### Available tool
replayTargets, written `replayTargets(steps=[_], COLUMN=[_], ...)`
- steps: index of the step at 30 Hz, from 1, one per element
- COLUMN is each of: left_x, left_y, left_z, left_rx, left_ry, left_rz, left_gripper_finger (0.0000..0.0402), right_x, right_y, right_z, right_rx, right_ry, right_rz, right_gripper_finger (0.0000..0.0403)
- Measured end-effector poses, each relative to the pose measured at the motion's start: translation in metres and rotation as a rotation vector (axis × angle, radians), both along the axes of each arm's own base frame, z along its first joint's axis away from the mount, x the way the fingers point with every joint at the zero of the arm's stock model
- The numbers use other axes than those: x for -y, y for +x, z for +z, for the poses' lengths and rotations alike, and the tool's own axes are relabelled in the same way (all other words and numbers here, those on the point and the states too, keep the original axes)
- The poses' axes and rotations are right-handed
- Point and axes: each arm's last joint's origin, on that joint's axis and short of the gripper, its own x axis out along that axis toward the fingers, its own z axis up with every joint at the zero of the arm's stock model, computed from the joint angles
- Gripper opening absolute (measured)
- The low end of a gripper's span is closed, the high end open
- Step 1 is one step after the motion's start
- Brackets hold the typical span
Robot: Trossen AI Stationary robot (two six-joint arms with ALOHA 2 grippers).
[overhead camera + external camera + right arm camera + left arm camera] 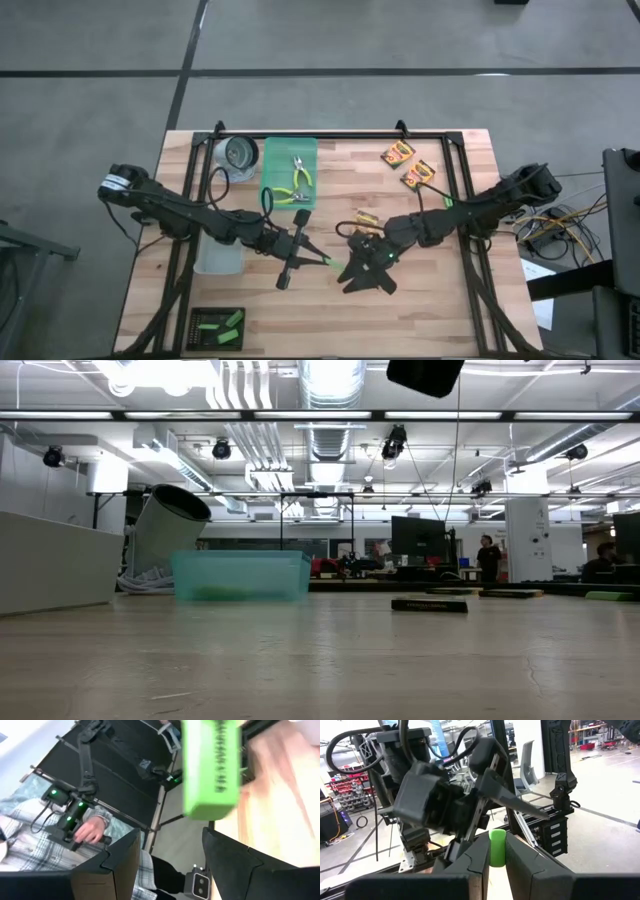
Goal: Pick & Place School Supplies
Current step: Put the green eraser into the black bin
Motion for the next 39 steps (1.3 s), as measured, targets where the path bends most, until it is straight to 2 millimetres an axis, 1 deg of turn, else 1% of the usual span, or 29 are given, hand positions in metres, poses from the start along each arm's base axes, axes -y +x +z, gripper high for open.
replayTargets(steps=[3,11,14,17,21,23,28,31,34,36,39], left_x=[0.000,0.000,0.000,0.000,0.000,0.000,0.000,-0.001,-0.001,-0.002,-0.003], left_y=[0.000,0.000,0.000,0.000,0.000,0.000,-0.001,-0.001,-0.004,-0.006,-0.012], left_z=[0.000,0.000,0.000,-0.002,-0.003,-0.004,-0.004,-0.004,-0.007,-0.011,-0.017], left_rx=[-0.002,-0.005,-0.014,-0.027,-0.045,-0.054,-0.069,-0.077,-0.132,-0.204,-0.323], left_ry=[-0.002,-0.010,-0.021,-0.018,-0.016,-0.026,-0.054,-0.052,-0.037,-0.035,-0.076], left_rz=[0.000,-0.002,-0.002,-0.002,0.005,0.010,0.011,0.011,0.013,0.021,0.060], left_gripper_finger=[0.0049,0.0049,0.0049,0.0049,0.0049,0.0049,0.0049,0.0049,0.0049,0.0049,0.0049], right_x=[-0.004,-0.008,-0.007,-0.003,0.006,0.010,0.018,0.022,0.025,0.026,0.030], right_y=[-0.003,-0.014,-0.022,-0.033,-0.053,-0.067,-0.101,-0.119,-0.135,-0.144,-0.155], right_z=[0.004,0.013,0.011,0.005,-0.004,-0.011,-0.020,-0.026,-0.030,-0.033,-0.037], right_rx=[0.042,0.104,0.107,0.091,0.067,0.065,0.111,0.137,0.156,0.175,0.199], right_ry=[-0.026,-0.075,-0.083,-0.088,-0.083,-0.089,-0.084,-0.078,-0.070,-0.067,-0.079], right_rz=[0.011,0.031,0.022,-0.002,-0.109,-0.159,-0.324,-0.393,-0.433,-0.450,-0.497], right_gripper_finger=[0.0206,0.0206,0.0206,0.0206,0.0206,0.0206,0.0206,0.0206,0.0206,0.0206,0.0206])
